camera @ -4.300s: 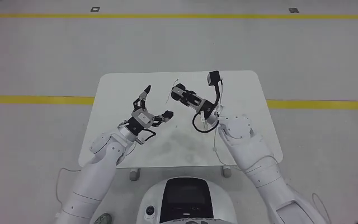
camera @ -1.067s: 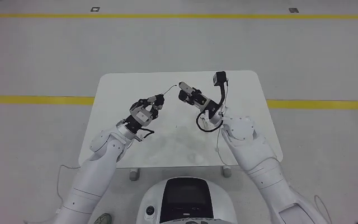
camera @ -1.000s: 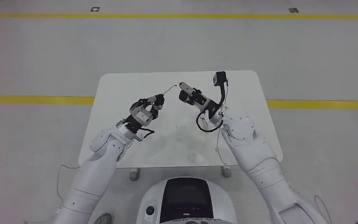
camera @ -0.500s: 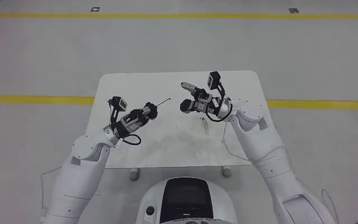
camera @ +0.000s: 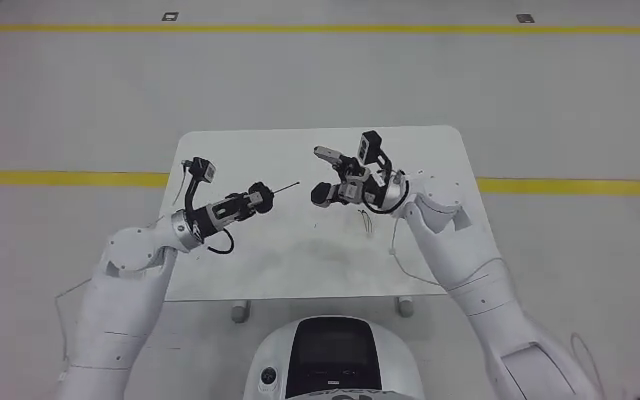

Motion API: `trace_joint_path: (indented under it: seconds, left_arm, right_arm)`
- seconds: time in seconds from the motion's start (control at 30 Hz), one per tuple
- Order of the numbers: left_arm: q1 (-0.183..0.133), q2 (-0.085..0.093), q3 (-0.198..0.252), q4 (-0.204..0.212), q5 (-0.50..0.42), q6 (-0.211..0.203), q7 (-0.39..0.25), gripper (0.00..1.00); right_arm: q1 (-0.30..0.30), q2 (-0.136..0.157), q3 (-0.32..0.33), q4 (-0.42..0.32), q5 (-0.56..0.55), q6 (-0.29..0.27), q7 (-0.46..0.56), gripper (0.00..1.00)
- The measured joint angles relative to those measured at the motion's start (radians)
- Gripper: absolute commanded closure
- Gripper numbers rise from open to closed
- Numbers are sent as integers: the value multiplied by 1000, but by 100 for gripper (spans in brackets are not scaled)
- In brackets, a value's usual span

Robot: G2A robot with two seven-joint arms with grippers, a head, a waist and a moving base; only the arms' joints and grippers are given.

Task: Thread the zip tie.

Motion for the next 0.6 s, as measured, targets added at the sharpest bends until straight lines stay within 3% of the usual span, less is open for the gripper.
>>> trace_joint_path:
  seconds: [0.1, 0.17, 0.27, 0.47, 0.6]
  left_arm:
    - [-28, 9, -17, 48, -20, -17, -102, 100]
    - [-52, 14, -29, 80, -24, -15, -159, 100]
    - [-62, 15, -35, 95, -12, -15, -160, 100]
    - [-54, 16, -24, 81, 2, -10, -146, 100]
    - [-56, 24, -27, 96, -67, 6, -231, 100]
  right_arm:
    - [34, -4, -29, 46, 39, 61, 40, 0]
    - [59, -6, -51, 91, 61, 66, 79, 0]
    - [58, -6, -52, 91, 54, 64, 68, 0]
    - [43, -7, -55, 90, 67, 47, 49, 0]
    - [53, -11, -79, 119, 66, 8, 56, 0]
